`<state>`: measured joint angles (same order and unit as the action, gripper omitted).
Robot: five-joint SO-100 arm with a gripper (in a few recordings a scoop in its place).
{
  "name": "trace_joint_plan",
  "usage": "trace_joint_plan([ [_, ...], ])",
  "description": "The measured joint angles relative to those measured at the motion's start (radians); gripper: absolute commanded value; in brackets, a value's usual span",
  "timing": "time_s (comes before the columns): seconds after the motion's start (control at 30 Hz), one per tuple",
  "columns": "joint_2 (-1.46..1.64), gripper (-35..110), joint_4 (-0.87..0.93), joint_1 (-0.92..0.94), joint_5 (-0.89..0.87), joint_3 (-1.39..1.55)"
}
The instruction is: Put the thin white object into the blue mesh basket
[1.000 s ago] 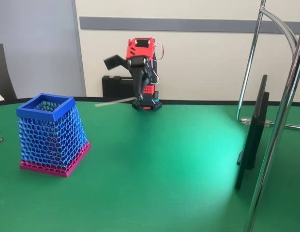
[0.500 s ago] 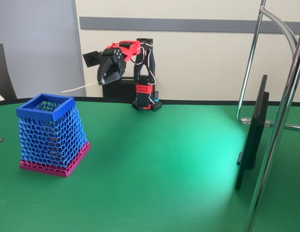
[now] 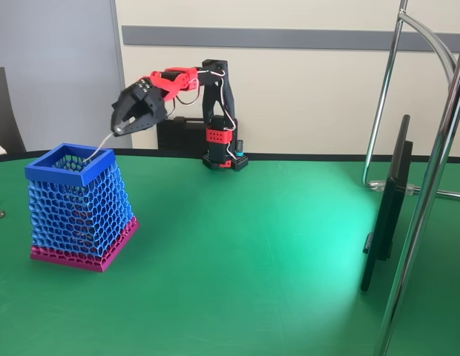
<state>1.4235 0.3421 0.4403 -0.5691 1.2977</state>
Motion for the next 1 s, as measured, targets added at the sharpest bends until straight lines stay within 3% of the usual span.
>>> trace_joint_plan([
  [0.27, -0.012, 9, 0.012, 0.123, -0.278, -0.025],
  [0.5, -0.018, 19, -0.043, 0.199, -0.388, 0.003],
  [1.0, 0.003, 19, -0.198, 0.347, -0.394, 0.124],
])
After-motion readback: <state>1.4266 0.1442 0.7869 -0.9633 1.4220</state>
